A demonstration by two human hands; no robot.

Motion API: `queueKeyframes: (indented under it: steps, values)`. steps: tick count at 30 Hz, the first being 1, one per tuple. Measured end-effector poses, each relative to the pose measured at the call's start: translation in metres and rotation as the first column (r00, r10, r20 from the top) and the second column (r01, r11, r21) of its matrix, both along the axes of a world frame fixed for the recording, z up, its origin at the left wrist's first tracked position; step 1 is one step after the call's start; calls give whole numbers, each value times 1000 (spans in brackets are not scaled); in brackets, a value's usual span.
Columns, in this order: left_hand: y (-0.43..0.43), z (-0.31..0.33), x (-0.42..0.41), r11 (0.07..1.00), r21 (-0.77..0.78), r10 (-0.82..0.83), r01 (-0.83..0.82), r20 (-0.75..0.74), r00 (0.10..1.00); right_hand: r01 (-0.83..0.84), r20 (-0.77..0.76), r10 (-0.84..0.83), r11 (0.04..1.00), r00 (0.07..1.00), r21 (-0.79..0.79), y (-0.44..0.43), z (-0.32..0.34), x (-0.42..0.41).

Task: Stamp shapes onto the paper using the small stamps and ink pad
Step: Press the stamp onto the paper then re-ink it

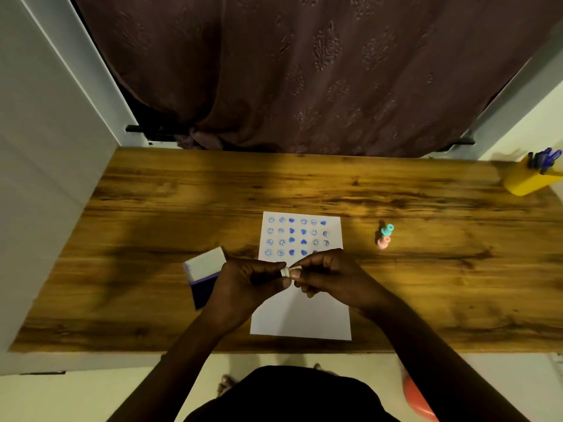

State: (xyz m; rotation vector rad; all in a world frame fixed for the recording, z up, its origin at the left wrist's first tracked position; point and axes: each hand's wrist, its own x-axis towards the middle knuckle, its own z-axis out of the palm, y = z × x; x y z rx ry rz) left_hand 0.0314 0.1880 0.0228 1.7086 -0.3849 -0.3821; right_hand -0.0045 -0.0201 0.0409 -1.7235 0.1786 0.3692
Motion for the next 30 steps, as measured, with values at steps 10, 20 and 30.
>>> queueKeyframes:
  steps: [10, 20, 30]
  values:
    - [-36, -16, -7, 998, 53, 41, -38, -44, 998, 71, -17, -72, 996, 997, -51, -28, -7, -13]
    - [-66, -26, -3, 962, 258, 122, -89, -117, 986, 197, 231, -26, 624, 973, -756, -121, -55, -24]
    - [-85, -28, -9, 956, 282, 114, -83, -96, 989, 226, 180, -143, 466, 973, -856, -155, -91, -27]
